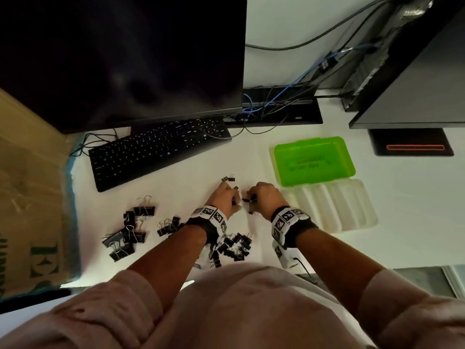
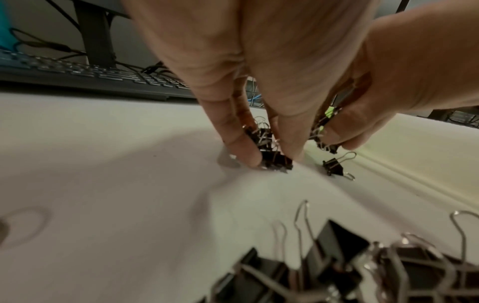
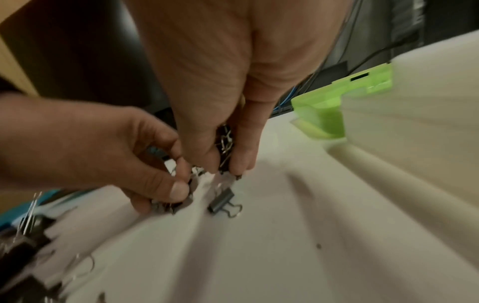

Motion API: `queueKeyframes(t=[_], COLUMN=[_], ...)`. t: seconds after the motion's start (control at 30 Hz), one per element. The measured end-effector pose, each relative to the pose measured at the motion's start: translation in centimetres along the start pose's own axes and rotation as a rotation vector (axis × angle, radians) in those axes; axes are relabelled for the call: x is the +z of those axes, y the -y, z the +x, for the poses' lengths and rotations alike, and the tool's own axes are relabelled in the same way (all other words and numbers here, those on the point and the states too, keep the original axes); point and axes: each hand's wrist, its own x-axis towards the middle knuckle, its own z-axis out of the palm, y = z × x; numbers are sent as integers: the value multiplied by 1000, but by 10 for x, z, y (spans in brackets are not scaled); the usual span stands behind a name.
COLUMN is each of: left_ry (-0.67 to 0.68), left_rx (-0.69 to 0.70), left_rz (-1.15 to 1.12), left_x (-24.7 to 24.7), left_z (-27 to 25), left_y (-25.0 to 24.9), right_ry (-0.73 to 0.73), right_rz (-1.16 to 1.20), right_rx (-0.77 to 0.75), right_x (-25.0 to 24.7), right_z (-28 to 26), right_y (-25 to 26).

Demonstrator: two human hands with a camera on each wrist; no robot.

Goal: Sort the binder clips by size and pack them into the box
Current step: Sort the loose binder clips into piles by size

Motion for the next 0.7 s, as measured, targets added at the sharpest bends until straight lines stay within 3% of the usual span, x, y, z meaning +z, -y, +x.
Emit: queueKeyframes(t=[0.4, 0.7], left_ry=[-37, 31], left_rx=[92, 301], left_rz=[-88, -119], left_x=[-19, 13], left_z=[3, 6], left_y=[-17, -106], right_ry=[-256, -277], right_rz=[273, 135], right_rx=[82, 246], right_x=[-59, -40], right_z=[-62, -94], right_y=[-48, -69])
